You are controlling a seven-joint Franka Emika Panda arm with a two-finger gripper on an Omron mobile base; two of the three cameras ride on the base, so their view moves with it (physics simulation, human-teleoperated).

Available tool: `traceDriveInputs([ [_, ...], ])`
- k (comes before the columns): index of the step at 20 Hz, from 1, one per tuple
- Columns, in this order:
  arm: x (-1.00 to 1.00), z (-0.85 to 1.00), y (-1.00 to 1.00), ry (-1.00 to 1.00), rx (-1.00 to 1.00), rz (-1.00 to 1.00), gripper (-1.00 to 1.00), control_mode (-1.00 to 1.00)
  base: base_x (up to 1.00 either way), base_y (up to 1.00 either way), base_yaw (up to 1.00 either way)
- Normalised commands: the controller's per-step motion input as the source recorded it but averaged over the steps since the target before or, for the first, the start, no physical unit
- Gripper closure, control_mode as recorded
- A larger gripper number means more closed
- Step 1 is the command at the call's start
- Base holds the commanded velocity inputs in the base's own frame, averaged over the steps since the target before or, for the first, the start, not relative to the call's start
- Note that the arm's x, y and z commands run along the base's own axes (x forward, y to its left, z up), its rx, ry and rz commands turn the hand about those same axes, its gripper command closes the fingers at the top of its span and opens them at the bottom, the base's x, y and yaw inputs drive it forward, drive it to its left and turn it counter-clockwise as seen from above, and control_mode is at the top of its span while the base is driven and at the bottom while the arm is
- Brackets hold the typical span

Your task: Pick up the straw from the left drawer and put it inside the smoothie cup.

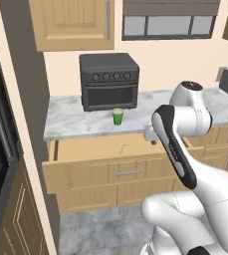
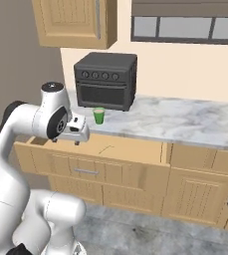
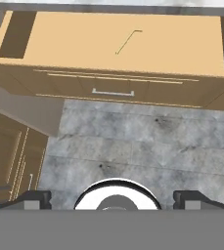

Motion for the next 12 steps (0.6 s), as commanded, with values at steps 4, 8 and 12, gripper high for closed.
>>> traceDriveInputs([
  [4, 0.0, 0.0, 0.0, 0.0, 0.0, 0.0, -1.0, 1.0, 0.24, 0.0, -0.07],
  [8, 0.0, 0.0, 0.0, 0.0, 0.0, 0.0, -1.0, 1.0, 0.29, 0.0, -0.04],
  [12, 0.0, 0.0, 0.0, 0.0, 0.0, 0.0, -1.0, 1.0, 0.29, 0.1, -0.02],
])
